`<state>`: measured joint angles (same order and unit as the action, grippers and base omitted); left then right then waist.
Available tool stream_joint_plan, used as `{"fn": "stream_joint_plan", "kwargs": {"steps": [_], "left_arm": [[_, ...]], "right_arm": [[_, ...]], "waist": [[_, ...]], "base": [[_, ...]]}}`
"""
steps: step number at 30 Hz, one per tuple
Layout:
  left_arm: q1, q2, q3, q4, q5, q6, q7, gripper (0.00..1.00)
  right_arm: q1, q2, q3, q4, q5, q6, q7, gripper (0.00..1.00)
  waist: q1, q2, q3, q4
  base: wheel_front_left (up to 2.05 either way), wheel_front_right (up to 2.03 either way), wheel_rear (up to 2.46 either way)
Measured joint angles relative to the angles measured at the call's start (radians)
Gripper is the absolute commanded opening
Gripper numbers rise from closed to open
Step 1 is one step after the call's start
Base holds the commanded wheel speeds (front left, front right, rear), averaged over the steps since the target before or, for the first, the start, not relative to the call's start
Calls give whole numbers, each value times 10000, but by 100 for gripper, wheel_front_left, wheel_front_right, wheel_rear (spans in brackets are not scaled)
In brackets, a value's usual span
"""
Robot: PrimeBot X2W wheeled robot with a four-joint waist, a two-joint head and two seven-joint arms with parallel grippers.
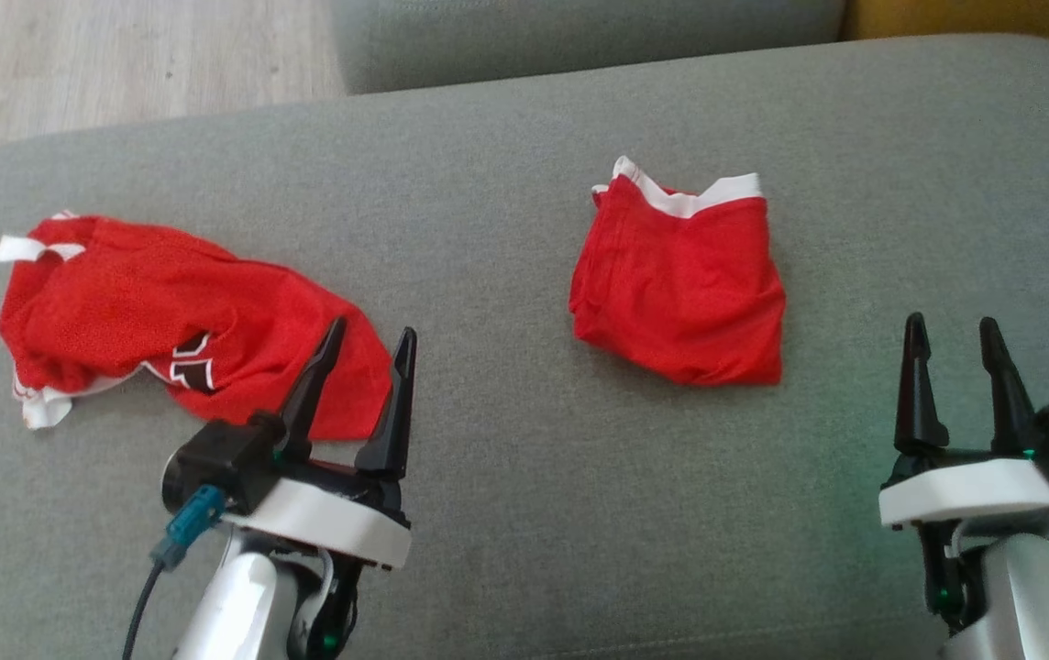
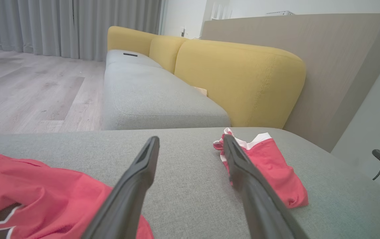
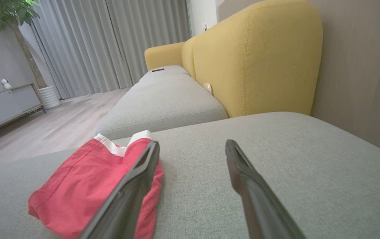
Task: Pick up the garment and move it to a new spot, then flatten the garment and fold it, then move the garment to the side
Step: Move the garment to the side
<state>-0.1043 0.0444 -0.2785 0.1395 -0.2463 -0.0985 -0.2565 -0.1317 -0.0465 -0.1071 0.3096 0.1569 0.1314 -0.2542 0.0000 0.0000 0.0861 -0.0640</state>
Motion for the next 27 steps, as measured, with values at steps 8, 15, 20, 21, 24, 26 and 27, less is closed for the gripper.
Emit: {"fn": "stream_joint_plan", "kwargs": {"steps": [8, 15, 20, 21, 24, 26, 27], "left_arm": [[-81, 0, -48, -88, 6, -75, 0, 100], [-719, -4, -366, -75, 75, -138, 0, 100], [-890, -4, -539, -48, 69, -161, 0, 100], [-912, -4, -610, -48, 63, -163, -2, 100], [-921, -8, -652, -42, 42, -161, 0, 100], [-922, -8, -644, -31, 42, -161, 0, 100], [-922, -8, -644, -21, 42, -161, 0, 100]], "right_arm": [[-366, 0, 36, 500, -276, 0, 240, 100], [-1961, -4, 209, 1854, 121, 0, 1450, 100], [-2764, -8, 230, 3074, 663, 0, 2236, 100], [-2902, -8, 205, 3287, 736, 0, 2316, 100], [-3341, -13, 96, 4019, 811, 0, 2694, 100], [-3630, -27, -25, 4429, 819, 0, 2828, 100], [-3798, -65, -50, 4604, 813, 0, 2861, 100]], "waist": [[0, 0, 607, 174], [0, 0, 1275, 591], [1, 0, 1563, 1030], [1, 0, 1610, 1122], [1, 0, 1732, 1371], [0, 0, 1794, 1499], [0, 0, 1811, 1547]], "base": [[0, 0, 0], [0, 0, 0], [0, 0, 0], [0, 0, 0], [0, 0, 0], [0, 0, 0], [0, 0, 0]]}}
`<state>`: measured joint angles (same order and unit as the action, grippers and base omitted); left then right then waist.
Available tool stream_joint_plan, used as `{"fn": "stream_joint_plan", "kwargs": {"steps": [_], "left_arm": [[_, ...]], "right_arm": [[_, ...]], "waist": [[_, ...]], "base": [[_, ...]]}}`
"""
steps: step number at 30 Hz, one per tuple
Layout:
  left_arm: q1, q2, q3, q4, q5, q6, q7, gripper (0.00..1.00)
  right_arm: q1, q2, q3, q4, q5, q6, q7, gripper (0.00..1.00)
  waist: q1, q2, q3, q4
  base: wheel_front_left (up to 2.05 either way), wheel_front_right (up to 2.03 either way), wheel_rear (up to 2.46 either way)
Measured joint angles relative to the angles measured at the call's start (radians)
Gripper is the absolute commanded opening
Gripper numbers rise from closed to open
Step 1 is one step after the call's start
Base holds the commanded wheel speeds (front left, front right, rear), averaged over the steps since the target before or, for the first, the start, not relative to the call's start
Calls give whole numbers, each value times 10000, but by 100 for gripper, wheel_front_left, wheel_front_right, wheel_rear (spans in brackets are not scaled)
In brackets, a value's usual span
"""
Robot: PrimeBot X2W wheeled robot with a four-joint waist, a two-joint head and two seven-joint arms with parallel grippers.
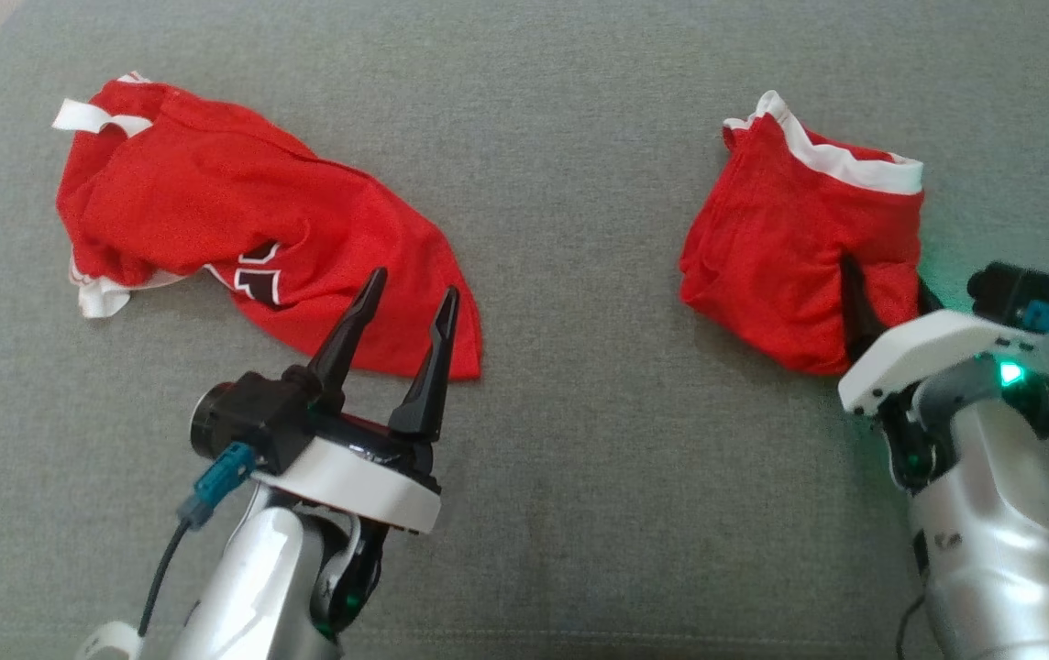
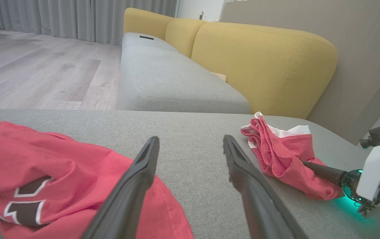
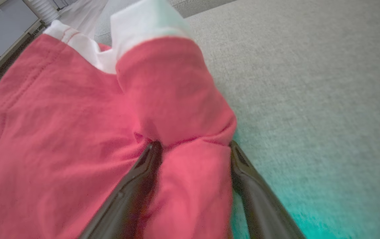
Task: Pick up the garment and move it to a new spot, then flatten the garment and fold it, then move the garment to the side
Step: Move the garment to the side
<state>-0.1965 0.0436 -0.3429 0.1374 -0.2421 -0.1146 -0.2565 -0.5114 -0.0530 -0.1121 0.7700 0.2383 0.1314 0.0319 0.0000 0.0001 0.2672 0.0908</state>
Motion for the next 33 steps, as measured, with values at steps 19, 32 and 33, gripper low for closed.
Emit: {"fn": "stream_joint_plan", "kwargs": {"steps": [19, 32, 33], "left_arm": [[-85, 0, 17, -48, 0, 2, 0, 100], [-540, -2, -61, -130, -247, 4, -2, 100], [-570, -2, -50, -142, -249, 4, -2, 100]], "right_arm": [[-779, -2801, 2466, 90, -2930, 0, 311, 0], [-1415, -7141, 4621, -25, -1894, 0, 1563, 0], [-1518, -7267, 4640, -13, -1839, 0, 1651, 0]], "waist": [[0, 0, -5, -669], [0, 0, 634, -55], [0, 0, 675, -5]], "base": [[0, 0, 0], [0, 0, 0], [0, 0, 0]]}}
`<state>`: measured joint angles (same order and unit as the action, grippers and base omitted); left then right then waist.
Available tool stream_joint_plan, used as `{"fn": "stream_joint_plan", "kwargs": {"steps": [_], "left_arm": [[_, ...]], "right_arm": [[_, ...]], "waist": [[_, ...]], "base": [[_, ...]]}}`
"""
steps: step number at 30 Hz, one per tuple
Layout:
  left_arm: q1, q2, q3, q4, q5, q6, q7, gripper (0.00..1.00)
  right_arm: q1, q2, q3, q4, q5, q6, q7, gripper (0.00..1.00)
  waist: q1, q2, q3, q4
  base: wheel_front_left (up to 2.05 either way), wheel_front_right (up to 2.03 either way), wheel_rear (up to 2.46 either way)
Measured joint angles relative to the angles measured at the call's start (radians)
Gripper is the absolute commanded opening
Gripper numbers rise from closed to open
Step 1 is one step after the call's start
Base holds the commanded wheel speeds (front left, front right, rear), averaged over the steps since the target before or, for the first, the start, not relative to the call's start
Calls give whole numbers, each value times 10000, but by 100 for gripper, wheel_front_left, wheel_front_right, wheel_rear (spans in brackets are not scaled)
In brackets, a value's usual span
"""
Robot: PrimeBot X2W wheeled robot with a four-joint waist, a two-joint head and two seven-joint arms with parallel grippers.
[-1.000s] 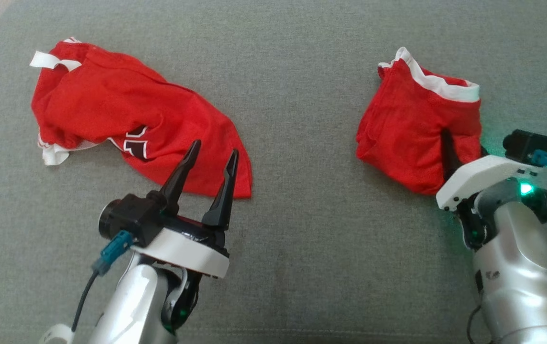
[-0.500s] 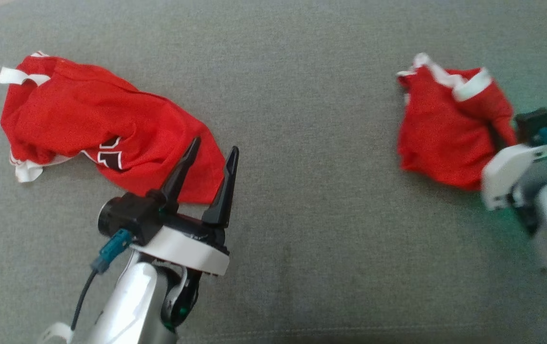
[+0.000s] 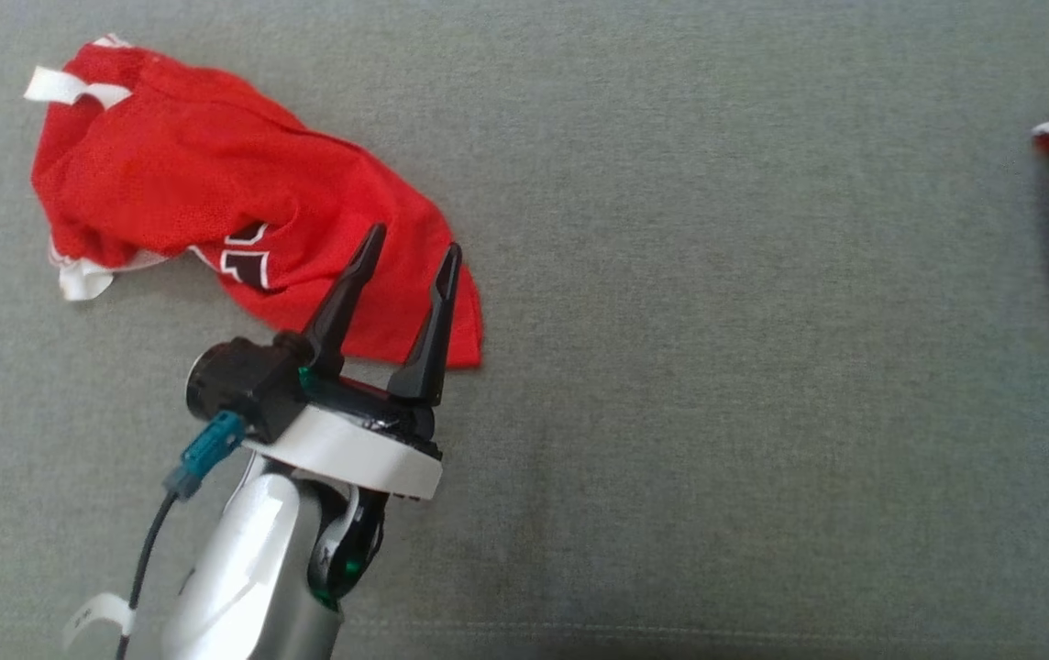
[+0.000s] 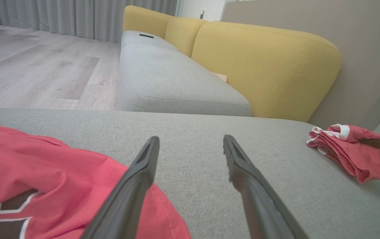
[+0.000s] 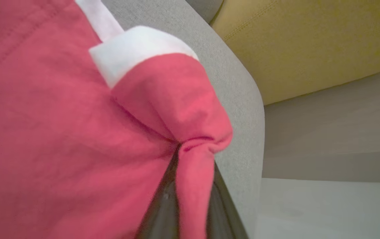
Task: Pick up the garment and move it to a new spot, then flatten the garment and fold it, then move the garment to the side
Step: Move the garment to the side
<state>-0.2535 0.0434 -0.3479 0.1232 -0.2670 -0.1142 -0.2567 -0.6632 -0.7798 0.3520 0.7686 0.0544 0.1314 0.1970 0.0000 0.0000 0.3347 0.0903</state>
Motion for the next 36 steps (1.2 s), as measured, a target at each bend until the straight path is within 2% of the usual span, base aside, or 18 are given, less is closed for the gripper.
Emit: {"fn": "stream_joint_plan", "kwargs": {"steps": [7, 14, 15, 16, 20, 26, 31, 36], "left_arm": [[-26, -2, 52, -4, 0, 0, 2, 100], [-98, -4, 119, -50, 2, 0, 2, 100], [-126, -4, 128, -50, 2, 0, 2, 100], [-161, -4, 146, -48, 2, 0, 2, 100], [-180, -6, 217, -10, 4, -2, 2, 100], [-159, -6, 387, 31, 17, -2, 0, 100], [23, -6, 510, 15, 17, 2, 0, 100], [477, -6, 773, -25, 73, 84, 0, 100]], "right_arm": [[-246, -410, -31, 221, 17, 0, 489, 0], [-246, -435, -853, 412, 69, 2, 673, 0], [-247, -393, -1032, 410, 44, 2, 673, 22], [-249, -299, -1289, 401, -15, 2, 669, 100], [-258, 238, -2165, 286, -401, 2, 654, 100], [-258, 1327, -3283, -541, -1108, 2, 130, 100], [-190, 2685, -3973, -1873, -1260, 2, -552, 100], [563, 4374, -4429, -3553, -930, 2, -1317, 100]], "waist": [[0, 0, 216, 228], [0, 0, 380, 237], [0, 0, 378, 217], [0, 0, 370, 191], [0, 0, 223, 90], [0, 0, -251, -135], [0, 0, -821, -344], [-1, 0, -1413, -541]], "base": [[0, 0, 0], [0, 0, 0], [0, 0, 0], [0, 0, 0], [0, 0, 0], [0, 0, 0], [0, 0, 0], [0, 0, 0]]}}
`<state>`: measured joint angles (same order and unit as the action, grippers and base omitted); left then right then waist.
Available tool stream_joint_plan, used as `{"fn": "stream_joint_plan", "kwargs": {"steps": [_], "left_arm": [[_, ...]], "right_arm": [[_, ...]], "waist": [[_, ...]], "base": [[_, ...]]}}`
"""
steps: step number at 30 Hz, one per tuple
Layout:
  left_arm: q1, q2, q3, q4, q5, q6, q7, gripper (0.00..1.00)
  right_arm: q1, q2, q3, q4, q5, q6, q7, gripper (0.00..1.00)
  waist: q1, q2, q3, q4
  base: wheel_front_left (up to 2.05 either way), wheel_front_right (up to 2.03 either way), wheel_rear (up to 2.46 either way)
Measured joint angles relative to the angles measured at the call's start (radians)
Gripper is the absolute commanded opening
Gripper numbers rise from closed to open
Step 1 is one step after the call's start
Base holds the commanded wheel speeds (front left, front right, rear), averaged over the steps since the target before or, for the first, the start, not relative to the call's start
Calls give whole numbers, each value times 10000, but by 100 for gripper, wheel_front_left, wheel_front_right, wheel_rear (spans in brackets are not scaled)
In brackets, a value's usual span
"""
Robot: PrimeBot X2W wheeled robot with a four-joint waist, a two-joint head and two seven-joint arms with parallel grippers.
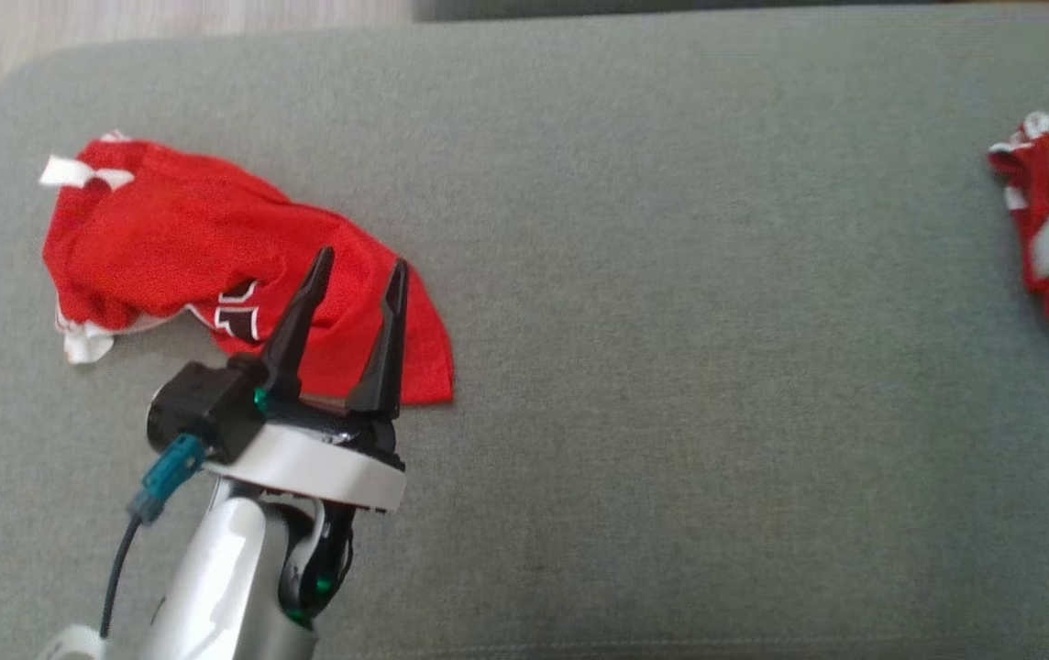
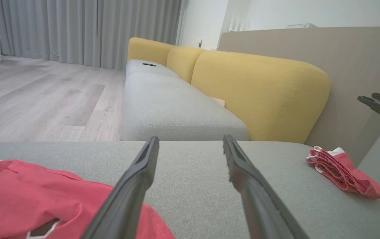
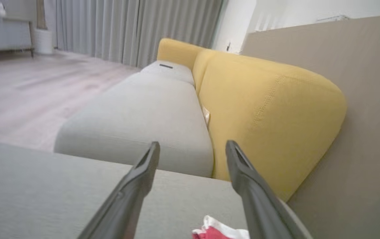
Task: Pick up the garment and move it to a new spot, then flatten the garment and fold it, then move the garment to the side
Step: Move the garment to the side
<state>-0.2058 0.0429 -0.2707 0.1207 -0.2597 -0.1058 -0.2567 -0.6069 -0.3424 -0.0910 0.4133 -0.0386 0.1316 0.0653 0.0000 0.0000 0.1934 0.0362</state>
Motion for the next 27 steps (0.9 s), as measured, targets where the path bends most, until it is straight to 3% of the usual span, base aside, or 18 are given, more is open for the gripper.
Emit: {"fn": "stream_joint_plan", "kwargs": {"steps": [7, 10, 18, 27], "left_arm": [[442, 2, 303, -98, 33, 15, 0, 100], [746, 6, 337, -105, 35, 15, 0, 100], [1342, 8, 389, -117, 33, 104, 2, 100], [1952, 17, 541, -21, -2, 274, 2, 100]], "right_arm": [[1819, 2165, -182, -1992, 500, -2, -978, 100], [2919, 2686, 98, -2460, 794, -2, -1546, 100], [4626, 2909, 384, -2242, 1450, -2, -2685, 100], [5387, 2943, 640, -1703, 1532, -2, -3078, 100]], "waist": [[0, 0, -750, -152], [0, 0, -1070, -197], [0, 0, -1510, -212], [0, 0, -1690, -160]], "base": [[0, 0, 0], [0, 0, 0], [0, 0, 0], [0, 0, 0]]}}
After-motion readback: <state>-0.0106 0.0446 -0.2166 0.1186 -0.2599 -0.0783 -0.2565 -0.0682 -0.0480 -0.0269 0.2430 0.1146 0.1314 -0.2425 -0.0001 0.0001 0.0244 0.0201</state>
